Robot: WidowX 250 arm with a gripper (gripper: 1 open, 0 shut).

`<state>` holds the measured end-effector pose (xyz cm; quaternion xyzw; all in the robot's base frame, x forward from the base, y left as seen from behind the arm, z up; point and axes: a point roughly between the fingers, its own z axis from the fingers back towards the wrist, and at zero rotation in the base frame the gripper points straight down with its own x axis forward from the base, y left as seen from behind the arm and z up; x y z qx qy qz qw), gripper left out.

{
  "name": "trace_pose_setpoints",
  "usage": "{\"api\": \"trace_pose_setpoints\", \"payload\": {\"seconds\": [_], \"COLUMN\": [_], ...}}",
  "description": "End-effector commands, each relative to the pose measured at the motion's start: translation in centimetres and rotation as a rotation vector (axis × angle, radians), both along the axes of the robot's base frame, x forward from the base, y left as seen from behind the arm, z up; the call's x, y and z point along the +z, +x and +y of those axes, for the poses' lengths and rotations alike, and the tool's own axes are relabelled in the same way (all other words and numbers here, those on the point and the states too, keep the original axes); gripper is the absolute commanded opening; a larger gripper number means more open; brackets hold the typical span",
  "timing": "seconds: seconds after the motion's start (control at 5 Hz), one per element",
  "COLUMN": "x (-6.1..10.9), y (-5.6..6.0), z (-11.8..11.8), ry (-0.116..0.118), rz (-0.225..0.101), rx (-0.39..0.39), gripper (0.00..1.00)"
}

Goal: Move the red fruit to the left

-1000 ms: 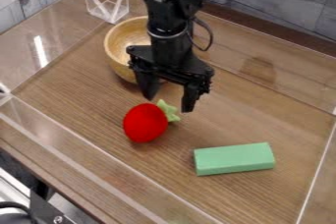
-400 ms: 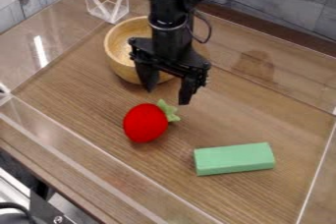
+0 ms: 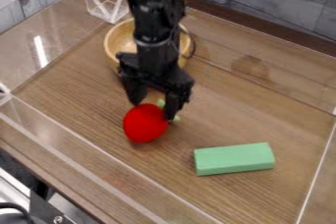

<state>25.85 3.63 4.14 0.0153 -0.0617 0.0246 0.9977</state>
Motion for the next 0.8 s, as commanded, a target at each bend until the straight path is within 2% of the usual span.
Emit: {"api": "trace_pose_setpoints", "payload": {"seconds": [0.0, 0.2, 0.6], "x": [-0.1, 0.1, 3.1], "y": [0.3, 0.1, 0.2], "z": [0.5, 0.7, 0.8], "ry": [0.017, 0.012, -0.007], "rz": [-0.018, -0.016, -0.021], "rx": [0.003, 0.014, 0.061], "gripper": [0.00, 0.00, 0.00]}}
